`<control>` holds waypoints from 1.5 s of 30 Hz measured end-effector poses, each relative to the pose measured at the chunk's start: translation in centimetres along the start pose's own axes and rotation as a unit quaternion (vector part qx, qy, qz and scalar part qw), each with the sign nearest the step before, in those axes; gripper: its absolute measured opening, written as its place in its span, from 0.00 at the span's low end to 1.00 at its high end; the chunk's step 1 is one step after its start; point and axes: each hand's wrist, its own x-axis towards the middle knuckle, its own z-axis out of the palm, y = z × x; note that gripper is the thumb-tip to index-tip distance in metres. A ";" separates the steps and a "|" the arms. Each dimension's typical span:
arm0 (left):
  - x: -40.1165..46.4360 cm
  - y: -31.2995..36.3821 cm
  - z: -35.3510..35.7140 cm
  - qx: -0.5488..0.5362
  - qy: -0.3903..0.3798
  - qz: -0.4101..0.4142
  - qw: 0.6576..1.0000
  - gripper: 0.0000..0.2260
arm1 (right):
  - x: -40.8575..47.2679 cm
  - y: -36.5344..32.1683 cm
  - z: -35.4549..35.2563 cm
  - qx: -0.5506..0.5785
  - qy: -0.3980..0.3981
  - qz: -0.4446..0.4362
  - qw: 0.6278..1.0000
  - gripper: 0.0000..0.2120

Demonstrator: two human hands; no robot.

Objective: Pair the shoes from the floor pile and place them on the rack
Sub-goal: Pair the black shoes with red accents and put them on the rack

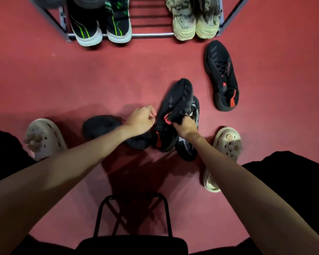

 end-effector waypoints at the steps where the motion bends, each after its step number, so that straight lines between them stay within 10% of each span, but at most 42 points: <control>1: 0.1 -0.2 0.1 0.003 -0.003 -0.006 1.000 0.09 | 0.3 0.2 -0.1 0.000 -0.003 0.000 1.000 0.19; 12: 1.6 1.9 -1.0 -0.167 -0.119 -0.025 0.978 0.23 | 1.0 -1.2 -7.7 0.232 -0.058 -0.113 0.965 0.06; 19: 4.0 5.1 -0.7 -0.330 -0.031 -0.024 0.943 0.18 | 2.4 -0.5 -10.4 0.333 0.022 -0.121 0.935 0.14; 24: 5.3 5.0 0.1 -0.329 -0.025 -0.034 0.943 0.19 | 7.0 4.8 -11.2 0.119 0.270 -0.038 0.955 0.19; 31: 6.0 5.4 0.6 -0.317 -0.022 -0.029 0.948 0.13 | 11.2 6.8 -11.9 0.035 0.218 0.091 0.971 0.56; 45: 0.2 5.5 -4.4 -0.336 0.023 -0.046 0.941 0.11 | 1.2 0.4 -8.3 0.188 0.300 0.161 0.921 0.45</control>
